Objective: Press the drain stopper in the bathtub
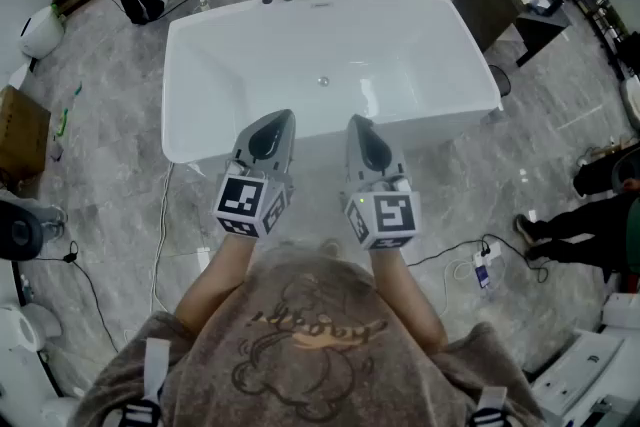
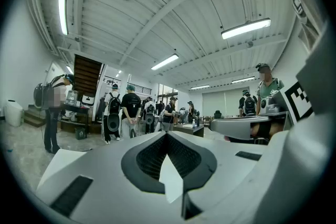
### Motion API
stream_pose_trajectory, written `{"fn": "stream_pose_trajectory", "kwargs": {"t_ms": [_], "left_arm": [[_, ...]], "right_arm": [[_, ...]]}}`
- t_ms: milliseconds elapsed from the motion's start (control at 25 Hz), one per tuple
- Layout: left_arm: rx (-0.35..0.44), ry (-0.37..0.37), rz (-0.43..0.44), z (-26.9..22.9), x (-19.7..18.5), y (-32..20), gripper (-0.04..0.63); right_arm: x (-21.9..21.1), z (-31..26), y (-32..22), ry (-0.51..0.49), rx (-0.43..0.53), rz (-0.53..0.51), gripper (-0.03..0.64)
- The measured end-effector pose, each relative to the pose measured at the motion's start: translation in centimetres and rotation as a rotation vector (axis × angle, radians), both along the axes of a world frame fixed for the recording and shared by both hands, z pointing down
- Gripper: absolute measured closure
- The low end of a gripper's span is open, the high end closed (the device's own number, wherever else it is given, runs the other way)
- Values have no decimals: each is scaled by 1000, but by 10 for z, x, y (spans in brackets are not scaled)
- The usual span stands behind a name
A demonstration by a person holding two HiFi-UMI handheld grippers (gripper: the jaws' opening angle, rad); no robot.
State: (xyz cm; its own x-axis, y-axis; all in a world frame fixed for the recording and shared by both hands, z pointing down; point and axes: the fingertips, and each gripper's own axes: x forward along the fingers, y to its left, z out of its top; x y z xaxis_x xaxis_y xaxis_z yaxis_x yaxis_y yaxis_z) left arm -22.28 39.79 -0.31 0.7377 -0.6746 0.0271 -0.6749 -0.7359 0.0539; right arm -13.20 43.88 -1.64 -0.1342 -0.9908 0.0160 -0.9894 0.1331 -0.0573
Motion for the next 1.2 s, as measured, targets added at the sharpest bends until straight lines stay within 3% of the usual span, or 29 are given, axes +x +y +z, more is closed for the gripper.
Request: {"fn": "stream_pose_trajectory", "kwargs": {"t_ms": [440,880,1200], "left_arm": [[2,-10,-3,-2,13,2,595],[9,-3,-58,4,39,1,595],[3,-7,-84,10,59,-27,595]], "right_arm": [[14,3,-1,0,7,-5,617],[45,8,-9,24,19,-54,617],[66,19,-37,9,1,-74,617]]}}
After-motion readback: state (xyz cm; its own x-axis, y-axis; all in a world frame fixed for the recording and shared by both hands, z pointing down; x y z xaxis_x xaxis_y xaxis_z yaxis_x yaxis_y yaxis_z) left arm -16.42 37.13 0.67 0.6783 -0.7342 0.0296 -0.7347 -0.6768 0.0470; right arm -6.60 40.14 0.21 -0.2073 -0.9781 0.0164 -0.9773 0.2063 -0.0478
